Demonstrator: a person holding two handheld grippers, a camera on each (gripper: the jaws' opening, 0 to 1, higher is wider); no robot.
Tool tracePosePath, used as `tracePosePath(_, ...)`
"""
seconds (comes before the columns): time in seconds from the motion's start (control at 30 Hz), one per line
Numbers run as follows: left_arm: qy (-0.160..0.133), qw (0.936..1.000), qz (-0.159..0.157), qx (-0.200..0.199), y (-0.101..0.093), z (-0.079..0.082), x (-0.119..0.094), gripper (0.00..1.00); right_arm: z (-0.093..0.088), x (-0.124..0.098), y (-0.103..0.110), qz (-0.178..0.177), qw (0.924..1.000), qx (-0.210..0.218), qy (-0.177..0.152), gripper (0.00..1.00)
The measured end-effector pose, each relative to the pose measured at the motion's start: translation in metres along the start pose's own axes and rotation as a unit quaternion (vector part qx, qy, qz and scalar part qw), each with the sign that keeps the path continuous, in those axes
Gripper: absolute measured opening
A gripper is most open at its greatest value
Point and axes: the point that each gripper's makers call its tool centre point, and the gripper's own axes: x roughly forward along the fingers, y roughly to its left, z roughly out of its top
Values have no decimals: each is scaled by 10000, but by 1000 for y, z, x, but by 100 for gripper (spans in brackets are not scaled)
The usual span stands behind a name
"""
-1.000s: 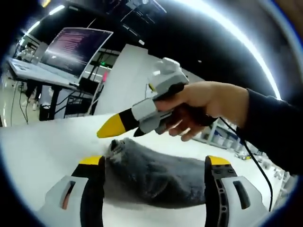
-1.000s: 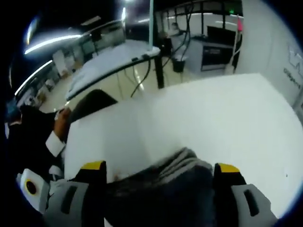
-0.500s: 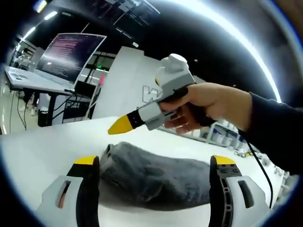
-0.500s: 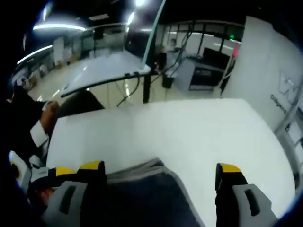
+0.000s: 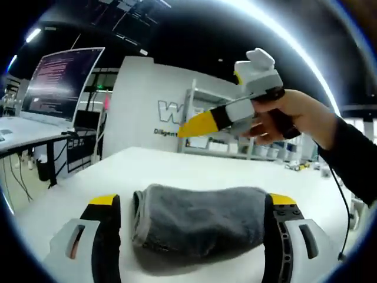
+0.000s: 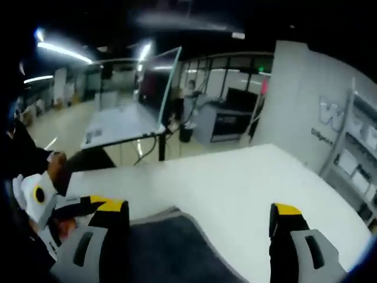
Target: Open the folded towel by lifting each exposed corner and separating the folded layers until the towel lies flat within the target outline without major curled edges
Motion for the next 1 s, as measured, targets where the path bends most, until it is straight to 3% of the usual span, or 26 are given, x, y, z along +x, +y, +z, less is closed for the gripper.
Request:
tracePosePath(0.13, 20, 9999, -100, 77, 2, 7, -1, 96, 12, -29, -22, -166, 9988, 300, -355, 100)
tracePosePath(0.3, 68, 9992, -371, -93, 1, 16, -1, 97, -14, -84, -38, -592, 9961, 448, -473, 100)
tracePosePath(0.43, 189, 9976, -638, 198, -9, 18, 0, 96, -25, -126, -52, -947, 9909, 476, -830, 100)
tracePosePath(0.53, 279, 9959, -723, 465, -16, 18, 1, 96, -40, -154, -58, -1115, 9881, 473, -944, 100)
tracePosePath(0.6, 355, 9941, -881, 520, -24, 19, 2, 96, -51, -178, -66, -1412, 9826, 487, -1106, 100)
tracePosePath(0.7, 277, 9931, -925, 663, -29, 26, 1, 96, -77, -213, -64, -1729, 9778, 412, -1114, 100)
tracePosePath(0.9, 249, 9904, -1089, 809, -41, 32, 4, 96, -117, -258, -63, -2007, 9717, 488, -1148, 100)
tracePosePath(1.0, 290, 9904, -1151, 706, -43, 30, 8, 96, -130, -277, -62, -2280, 9646, 444, -1249, 100)
